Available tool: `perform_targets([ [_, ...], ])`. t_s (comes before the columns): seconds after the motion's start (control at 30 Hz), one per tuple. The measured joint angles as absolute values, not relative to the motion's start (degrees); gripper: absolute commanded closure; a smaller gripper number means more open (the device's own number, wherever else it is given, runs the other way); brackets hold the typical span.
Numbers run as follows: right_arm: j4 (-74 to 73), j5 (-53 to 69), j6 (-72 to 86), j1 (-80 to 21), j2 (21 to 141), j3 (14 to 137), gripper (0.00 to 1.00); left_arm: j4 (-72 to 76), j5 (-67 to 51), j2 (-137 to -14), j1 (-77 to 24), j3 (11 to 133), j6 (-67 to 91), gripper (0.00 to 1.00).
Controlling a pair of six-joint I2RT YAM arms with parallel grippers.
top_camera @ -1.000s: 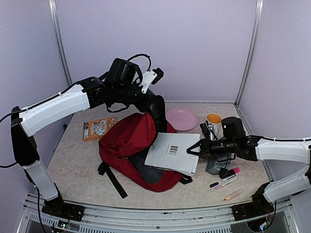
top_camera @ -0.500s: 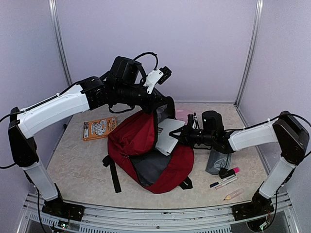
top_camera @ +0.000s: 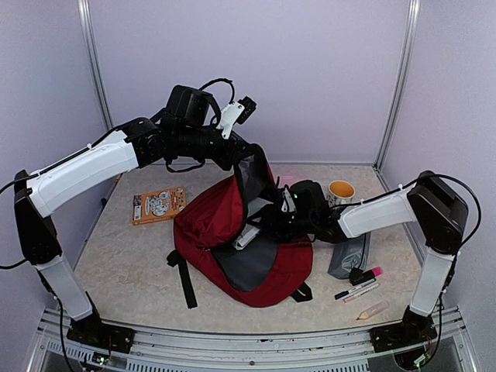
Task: Pack the student bag
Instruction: Place the book in the largest pocket of the bag, then pass from the left arm to the right
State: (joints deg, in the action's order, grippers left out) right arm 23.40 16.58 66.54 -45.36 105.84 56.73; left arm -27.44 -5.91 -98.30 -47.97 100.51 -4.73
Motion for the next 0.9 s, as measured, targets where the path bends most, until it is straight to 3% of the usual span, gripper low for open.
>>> perform_targets([
  [0.07,17.8,16.6,61.8,-45.6,104.2,56.1,0.03,-27.1,-5.8,-98.0,-46.2,99.5,-4.3,1.0],
  [0.1,15.5,16.8,60.2,-45.8,102.8,55.4,0.0,-26.9,-5.7,-97.8,-45.6,98.8,-4.2,1.0],
  [0.33,1.1,16.6,48.0,-47.0,87.8,51.9,0.02,-26.0,-5.9,-97.1,-45.0,95.5,-3.6,1.0],
  [0.53,-8.4,16.0,29.6,-47.1,81.6,59.9,0.0,-24.1,-7.4,-96.1,-45.0,91.8,-3.5,1.0],
  [0.77,-6.3,15.5,8.7,-42.3,83.6,69.8,0.02,-23.3,-9.6,-94.6,-45.0,91.0,-4.3,1.0],
  [0.9,-6.3,18.2,0.0,-39.4,91.8,78.2,0.03,-23.1,-10.5,-94.5,-44.9,90.8,-4.4,1.0],
])
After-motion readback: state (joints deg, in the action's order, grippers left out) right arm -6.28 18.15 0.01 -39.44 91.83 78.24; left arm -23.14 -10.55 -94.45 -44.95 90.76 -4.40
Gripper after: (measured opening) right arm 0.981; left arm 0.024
